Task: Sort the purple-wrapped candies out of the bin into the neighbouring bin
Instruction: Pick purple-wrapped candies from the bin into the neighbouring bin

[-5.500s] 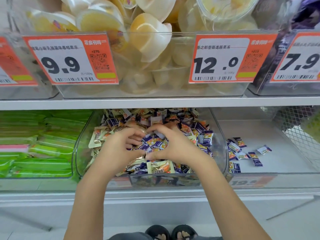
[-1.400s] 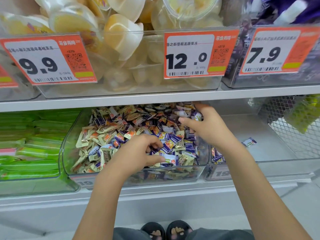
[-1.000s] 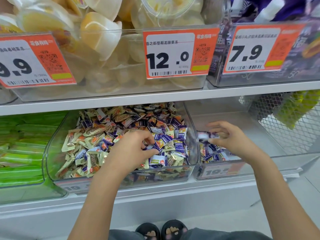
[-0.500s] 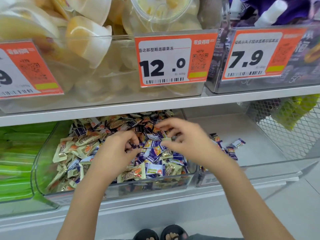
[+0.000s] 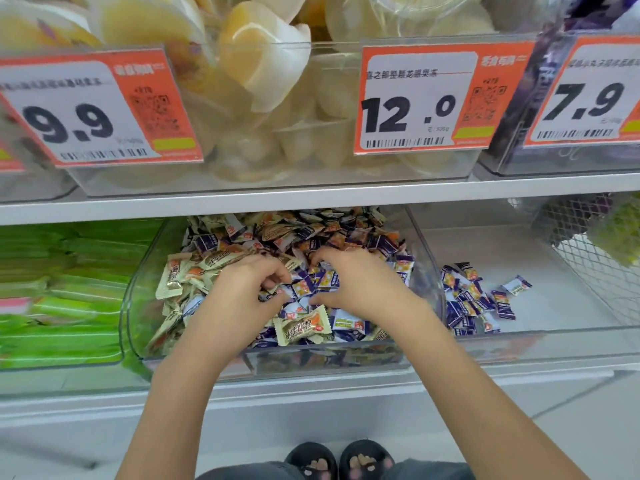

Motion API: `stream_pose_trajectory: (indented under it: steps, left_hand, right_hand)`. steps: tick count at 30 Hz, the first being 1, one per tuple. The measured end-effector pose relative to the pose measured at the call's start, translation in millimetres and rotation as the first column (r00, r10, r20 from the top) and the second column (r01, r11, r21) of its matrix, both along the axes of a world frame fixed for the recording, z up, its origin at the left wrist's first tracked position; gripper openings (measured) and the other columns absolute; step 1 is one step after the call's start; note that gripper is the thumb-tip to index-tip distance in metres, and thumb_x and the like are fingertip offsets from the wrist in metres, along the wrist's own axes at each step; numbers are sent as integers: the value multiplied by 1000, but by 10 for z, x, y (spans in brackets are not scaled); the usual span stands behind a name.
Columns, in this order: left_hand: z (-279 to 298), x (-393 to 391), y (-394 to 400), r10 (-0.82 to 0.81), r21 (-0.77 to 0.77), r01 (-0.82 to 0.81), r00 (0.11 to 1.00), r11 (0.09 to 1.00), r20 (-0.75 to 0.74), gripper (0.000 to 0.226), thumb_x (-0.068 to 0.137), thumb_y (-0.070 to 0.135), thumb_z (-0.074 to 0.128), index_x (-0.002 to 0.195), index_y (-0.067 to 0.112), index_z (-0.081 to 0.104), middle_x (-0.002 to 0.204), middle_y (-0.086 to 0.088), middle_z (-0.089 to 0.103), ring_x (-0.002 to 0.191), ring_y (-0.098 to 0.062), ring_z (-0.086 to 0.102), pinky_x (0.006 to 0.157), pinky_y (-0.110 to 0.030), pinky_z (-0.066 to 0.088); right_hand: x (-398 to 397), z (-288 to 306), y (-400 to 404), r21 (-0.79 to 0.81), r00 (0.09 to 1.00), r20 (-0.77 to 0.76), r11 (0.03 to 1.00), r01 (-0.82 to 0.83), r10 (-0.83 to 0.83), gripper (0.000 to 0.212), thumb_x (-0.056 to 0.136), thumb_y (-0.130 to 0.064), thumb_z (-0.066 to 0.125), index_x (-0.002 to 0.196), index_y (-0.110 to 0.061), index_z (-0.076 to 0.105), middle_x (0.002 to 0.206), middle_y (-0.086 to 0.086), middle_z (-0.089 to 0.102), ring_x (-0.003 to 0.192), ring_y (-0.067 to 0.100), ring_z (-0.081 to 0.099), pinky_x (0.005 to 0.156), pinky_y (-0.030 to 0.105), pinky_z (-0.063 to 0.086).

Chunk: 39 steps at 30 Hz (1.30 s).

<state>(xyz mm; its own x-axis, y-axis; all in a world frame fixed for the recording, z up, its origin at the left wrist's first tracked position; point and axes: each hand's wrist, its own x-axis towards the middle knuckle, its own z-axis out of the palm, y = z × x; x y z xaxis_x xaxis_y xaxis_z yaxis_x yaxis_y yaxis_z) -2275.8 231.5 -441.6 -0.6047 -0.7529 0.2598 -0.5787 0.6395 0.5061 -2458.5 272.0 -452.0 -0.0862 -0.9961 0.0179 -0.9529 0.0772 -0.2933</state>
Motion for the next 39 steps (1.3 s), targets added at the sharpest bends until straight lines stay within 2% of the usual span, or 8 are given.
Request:
stream_pose_trajectory:
  steps: [5,9,17,24,29,32,36,39]
  left_hand:
    - [-16,41,14,19,46,-17,999,999,-34,20,78,8,73,86,24,64,83,14,59,81,2,54,69,-2,37]
    - [-21,45,69,22,75,-16,997,997,-80,21,77,8,75,87,24,65,84,13,61,84,4,55,70,-2,38]
    - [0,-56,164,0,122,14,993,992,-115,21,79,16,74,89,31,63,88,14,61,84,2,55,72,-5,41]
    - [-1,-181,233,-60,196,81,992,977,-112,19,77,23,76,92,30,66,88,15,62,82,4,57,71,-11,45]
    - [55,-292,292,-126,210,149,985,966,-115,28,75,27,78,81,45,58,85,20,62,82,9,55,65,-8,44]
    - [62,-378,337,-146,229,165,984,959,-99,30,76,23,77,80,45,57,87,18,62,81,6,56,63,-7,45]
    - [28,-433,354,-162,277,172,985,945,-56,24,77,18,76,86,35,62,91,11,64,80,-3,59,65,-8,45]
    - [25,-413,317,-144,286,151,989,946,-46,24,77,17,77,88,32,63,91,12,64,82,-4,59,66,-8,46]
  right_hand:
    - [-40,13,-53,-19,996,81,999,-28,30,43,77,-41,75,113,-30,56,111,2,62,96,23,56,68,32,42]
    - [-66,26,-65,-138,994,110,990,-7,22,37,78,-37,74,110,-29,57,102,-3,63,58,4,43,57,28,36]
    - [-220,188,-33,-255,865,497,964,70,68,27,85,-26,70,105,-32,53,105,-16,55,99,5,51,70,-4,33]
    - [-429,301,133,-250,823,567,949,190,-15,43,88,-34,65,128,-28,50,107,-15,52,63,-5,46,52,-1,35]
    - [-834,353,544,-292,715,695,881,372,-72,10,90,-31,63,99,-28,58,86,3,68,67,12,62,67,26,50]
    - [-1094,285,762,-278,646,749,815,508,-147,7,91,-26,61,97,-24,59,79,1,64,62,6,57,53,14,45]
    - [-1313,137,895,-77,580,772,868,490,-259,22,90,-33,63,111,-26,59,107,-1,63,89,11,62,73,26,52]
    - [-1337,158,942,-154,602,762,837,526,-238,17,89,-34,63,106,-32,60,112,-10,64,99,-6,58,77,11,43]
